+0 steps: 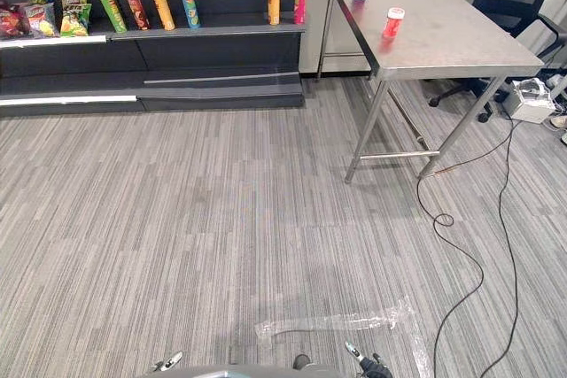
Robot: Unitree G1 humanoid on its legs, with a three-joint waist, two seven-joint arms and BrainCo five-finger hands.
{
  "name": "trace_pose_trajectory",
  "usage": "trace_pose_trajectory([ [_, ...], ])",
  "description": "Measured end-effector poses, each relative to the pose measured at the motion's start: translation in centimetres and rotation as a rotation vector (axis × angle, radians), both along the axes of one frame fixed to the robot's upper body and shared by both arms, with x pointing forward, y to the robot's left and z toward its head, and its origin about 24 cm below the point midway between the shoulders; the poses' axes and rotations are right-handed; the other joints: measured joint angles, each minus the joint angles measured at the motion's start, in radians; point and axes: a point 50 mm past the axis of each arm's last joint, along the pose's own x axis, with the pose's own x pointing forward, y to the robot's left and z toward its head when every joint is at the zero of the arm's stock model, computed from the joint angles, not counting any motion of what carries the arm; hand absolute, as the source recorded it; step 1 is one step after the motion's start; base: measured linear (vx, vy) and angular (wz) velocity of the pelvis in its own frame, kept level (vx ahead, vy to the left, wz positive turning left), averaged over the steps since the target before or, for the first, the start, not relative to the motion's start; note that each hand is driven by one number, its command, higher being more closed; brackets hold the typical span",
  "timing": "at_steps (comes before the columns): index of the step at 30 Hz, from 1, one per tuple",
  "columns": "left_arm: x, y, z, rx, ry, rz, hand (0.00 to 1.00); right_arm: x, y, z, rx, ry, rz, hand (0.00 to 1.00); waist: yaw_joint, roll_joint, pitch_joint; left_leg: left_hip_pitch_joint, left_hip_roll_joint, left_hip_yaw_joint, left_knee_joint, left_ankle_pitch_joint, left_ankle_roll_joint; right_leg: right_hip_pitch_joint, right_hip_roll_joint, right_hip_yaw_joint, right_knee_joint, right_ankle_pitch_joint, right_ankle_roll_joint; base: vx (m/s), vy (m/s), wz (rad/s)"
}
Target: Put the gum and the chips on the shelf.
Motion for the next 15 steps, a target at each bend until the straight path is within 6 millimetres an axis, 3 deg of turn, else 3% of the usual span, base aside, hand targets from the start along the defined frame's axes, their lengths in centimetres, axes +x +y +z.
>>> trace_pose_trajectory([
  [15,0.05,0.07,0.03,0.006,-0.005,-0.005,0.0,0.44,0.07,0.13,-0.026,-0.013,0.062,0.0,0.0,-0.005,0.003,0.0,0.001,0.009,-0.004,-0.001,-0.001,-0.001,0.001,0.004,-0.002,0.001,-0.002,0.0,0.0,0.0],
])
